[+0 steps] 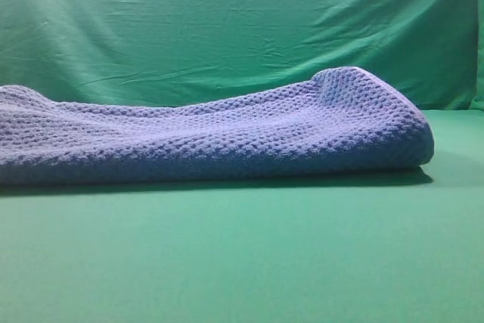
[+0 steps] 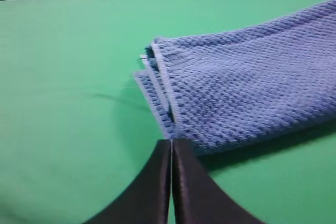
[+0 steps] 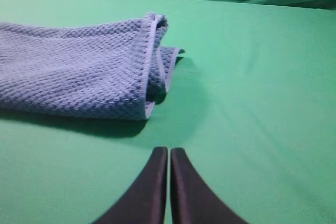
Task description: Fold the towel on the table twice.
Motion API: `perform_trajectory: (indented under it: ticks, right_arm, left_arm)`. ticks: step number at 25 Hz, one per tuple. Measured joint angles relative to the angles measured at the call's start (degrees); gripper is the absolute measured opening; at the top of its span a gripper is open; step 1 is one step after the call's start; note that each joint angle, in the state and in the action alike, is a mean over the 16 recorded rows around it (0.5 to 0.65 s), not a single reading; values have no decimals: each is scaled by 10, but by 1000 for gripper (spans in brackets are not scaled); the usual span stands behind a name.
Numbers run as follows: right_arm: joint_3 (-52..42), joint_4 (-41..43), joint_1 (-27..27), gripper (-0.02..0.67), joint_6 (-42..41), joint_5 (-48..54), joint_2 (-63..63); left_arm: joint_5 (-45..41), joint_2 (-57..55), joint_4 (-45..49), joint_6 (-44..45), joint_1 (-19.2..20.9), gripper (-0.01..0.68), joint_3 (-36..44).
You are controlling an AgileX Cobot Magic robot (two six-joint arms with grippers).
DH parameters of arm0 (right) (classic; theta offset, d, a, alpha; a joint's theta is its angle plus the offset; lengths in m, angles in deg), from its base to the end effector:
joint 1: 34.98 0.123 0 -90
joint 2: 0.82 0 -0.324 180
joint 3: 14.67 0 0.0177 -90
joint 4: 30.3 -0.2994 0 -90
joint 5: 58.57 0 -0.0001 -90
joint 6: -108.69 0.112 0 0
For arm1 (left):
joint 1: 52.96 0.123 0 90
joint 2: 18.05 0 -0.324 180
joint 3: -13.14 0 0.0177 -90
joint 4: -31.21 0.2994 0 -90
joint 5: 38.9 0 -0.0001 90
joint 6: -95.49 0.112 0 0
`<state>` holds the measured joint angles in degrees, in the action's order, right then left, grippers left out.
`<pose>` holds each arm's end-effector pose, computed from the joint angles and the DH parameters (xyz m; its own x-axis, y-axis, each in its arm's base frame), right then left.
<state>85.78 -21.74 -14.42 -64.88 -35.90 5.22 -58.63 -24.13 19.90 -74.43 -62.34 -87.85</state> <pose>0.0783 0.0225 0.1631 -0.2820 -0.1333 -0.9501 -0.3069 0.9508 -0.0423 0.0805 -0.0208 0.1726 -0.2487 0.0308 -0.9681 0.2234 0.9744 -0.0264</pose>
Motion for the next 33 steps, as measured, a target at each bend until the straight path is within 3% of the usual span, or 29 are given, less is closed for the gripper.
perform_trajectory:
  ticks: [8,14,33]
  right_arm:
    - [0,0,-99,0,0,0,0]
    - [0,0,-153,0,0,0,0]
    - [0,0,-169,0,1,0,0]
  left_arm:
    - [0,0,0,0,73,0,0]
    - [0,0,0,0,89,0,0]
    - [0,0,0,0,90,0,0]
